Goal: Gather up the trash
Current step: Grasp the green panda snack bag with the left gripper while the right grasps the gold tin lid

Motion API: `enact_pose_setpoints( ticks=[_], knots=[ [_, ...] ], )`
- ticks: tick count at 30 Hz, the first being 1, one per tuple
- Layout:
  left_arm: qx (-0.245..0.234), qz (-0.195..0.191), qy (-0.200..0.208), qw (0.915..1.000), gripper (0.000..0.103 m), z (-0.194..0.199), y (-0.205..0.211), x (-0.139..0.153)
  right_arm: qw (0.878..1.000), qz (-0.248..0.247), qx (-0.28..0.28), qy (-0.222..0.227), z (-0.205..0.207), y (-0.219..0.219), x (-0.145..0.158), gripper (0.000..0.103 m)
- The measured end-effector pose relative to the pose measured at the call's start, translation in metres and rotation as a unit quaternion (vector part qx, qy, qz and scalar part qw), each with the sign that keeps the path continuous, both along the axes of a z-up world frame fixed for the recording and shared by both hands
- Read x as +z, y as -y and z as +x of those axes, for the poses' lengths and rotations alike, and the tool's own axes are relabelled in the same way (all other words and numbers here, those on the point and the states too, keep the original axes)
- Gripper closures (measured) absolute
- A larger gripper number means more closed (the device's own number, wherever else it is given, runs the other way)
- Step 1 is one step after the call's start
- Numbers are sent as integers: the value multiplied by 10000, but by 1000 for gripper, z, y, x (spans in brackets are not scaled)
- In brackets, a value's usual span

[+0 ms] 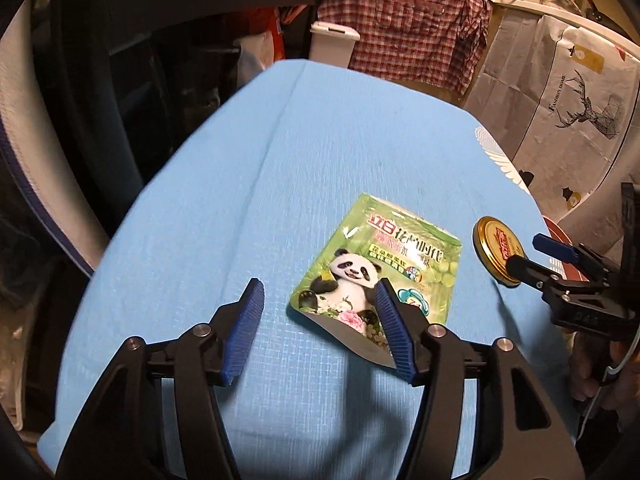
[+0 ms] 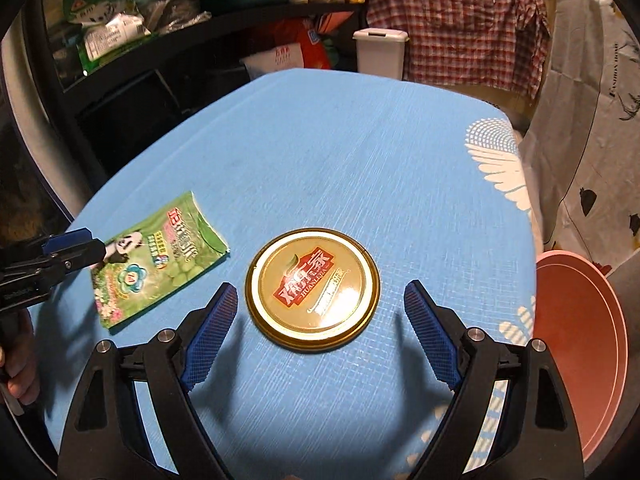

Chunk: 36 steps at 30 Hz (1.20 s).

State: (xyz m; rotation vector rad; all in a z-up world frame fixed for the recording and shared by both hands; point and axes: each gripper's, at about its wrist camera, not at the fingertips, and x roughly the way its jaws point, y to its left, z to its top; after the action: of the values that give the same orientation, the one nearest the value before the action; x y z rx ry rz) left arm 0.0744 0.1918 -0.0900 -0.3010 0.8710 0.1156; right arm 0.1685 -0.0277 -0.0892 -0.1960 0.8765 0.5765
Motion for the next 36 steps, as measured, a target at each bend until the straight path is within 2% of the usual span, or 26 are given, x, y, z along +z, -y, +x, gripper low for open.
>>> enact_pose_setpoints(
  ticks=[5,11,15,17,24,27,28,36],
  knots=[
    [-160,-58,-76,9998,46,2,6,-8,9998,-75,-3,-206,9,-6,-10,17],
    [-392,6,-36,9992,46,2,19,-7,9996,-175,17,-205,12,-14,-10,15],
    [-446,-7,3,9990,57,2,18,-6,9993,-339,89,-139,10,-23,-10,17],
    [-422,7,47,9991,62,1,17,-4,9993,-361,97,-100,9,-23,-10,24],
    [-465,220,144,9986,73,-2,22,2,9993,-362,21,24,2,-18,-4,24],
    [-463,292,227,9982,90,-3,24,7,9994,-312,-47,119,0,-13,3,24],
    [-428,326,248,9982,103,-4,23,9,9994,-296,-79,142,-1,-11,5,24],
    [-430,374,317,9979,103,-8,26,17,9991,-213,-299,191,-6,8,17,24]
  ],
)
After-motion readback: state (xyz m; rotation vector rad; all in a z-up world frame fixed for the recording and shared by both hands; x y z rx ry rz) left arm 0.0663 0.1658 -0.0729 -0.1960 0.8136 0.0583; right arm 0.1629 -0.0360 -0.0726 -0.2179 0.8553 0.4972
